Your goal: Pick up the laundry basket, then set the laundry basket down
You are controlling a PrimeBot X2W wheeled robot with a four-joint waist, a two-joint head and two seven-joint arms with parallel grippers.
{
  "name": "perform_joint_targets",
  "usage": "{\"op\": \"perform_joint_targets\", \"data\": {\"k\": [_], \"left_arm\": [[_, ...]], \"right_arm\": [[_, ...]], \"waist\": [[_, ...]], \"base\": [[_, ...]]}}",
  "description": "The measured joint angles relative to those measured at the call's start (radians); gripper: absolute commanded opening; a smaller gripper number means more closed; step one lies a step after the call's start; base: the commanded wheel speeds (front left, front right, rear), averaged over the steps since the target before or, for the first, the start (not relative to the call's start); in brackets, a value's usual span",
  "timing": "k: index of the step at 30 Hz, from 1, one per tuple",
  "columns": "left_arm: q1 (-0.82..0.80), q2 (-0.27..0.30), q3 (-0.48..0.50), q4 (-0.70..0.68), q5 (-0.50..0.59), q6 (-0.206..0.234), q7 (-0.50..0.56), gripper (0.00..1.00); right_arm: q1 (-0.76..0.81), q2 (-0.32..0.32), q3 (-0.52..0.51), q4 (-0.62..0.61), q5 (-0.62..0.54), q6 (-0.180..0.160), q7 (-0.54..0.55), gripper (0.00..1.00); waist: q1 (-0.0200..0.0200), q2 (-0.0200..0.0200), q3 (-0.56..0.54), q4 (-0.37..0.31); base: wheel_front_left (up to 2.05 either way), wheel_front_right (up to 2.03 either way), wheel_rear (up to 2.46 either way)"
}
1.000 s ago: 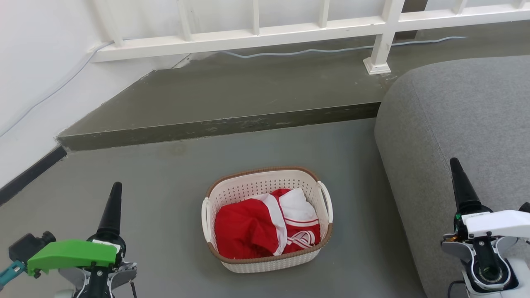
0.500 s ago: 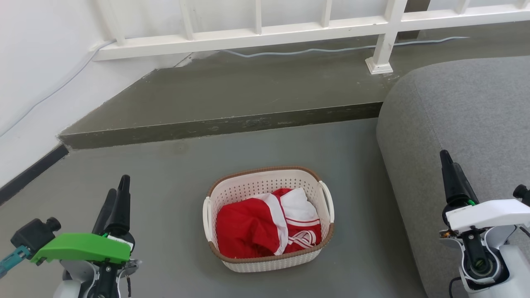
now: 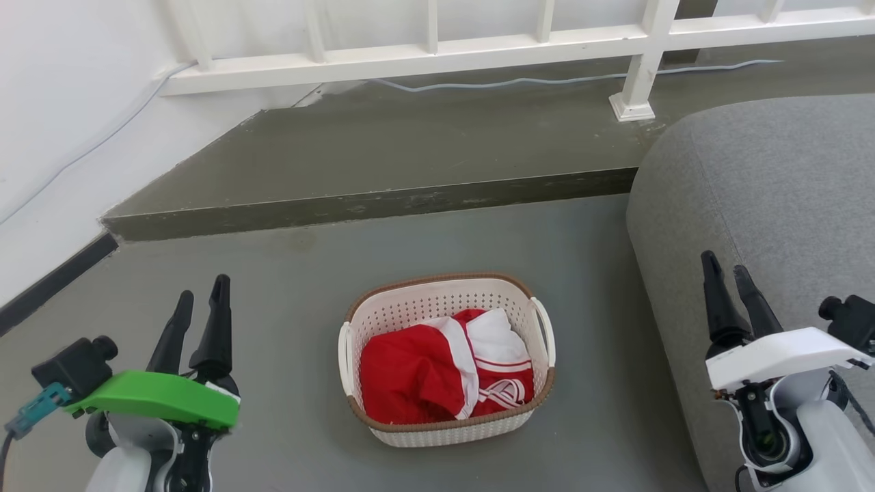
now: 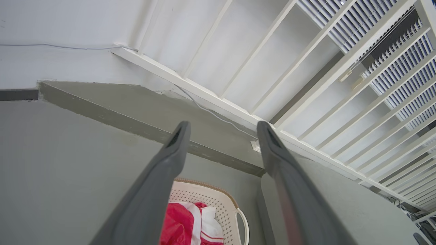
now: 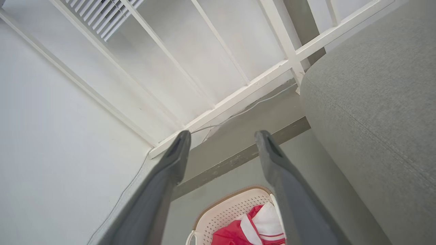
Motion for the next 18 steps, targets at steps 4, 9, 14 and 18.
{"op": "perform_joint_targets", "data": {"k": [4,9,14,18], "left_arm": [[0.000,0.005,-0.020,-0.007,0.067,0.003,-0.013,1.00],[0.000,0.017,-0.050,-0.008,0.157,0.019,-0.023,1.00],[0.000,0.021,-0.066,-0.008,0.223,0.031,-0.039,1.00],[0.000,0.021,-0.083,-0.009,0.280,0.041,-0.049,1.00]], "right_arm": [[0.000,-0.001,0.019,-0.001,-0.059,-0.011,-0.015,1.00],[0.000,-0.003,0.040,-0.002,-0.130,-0.021,-0.029,1.00],[0.001,-0.002,0.053,-0.002,-0.184,-0.032,-0.041,1.00],[0.001,-0.002,0.056,-0.002,-0.230,-0.045,-0.051,1.00]], "waist": [[0.0000,0.0000,0.002,0.002],[0.0000,0.0000,0.007,0.004],[0.0000,0.0000,0.011,0.005],[-0.0001,0.0000,0.016,0.006]], "base": [[0.00,0.00,0.00],[0.00,0.00,0.00],[0.00,0.00,0.00],[0.00,0.00,0.00]]}}
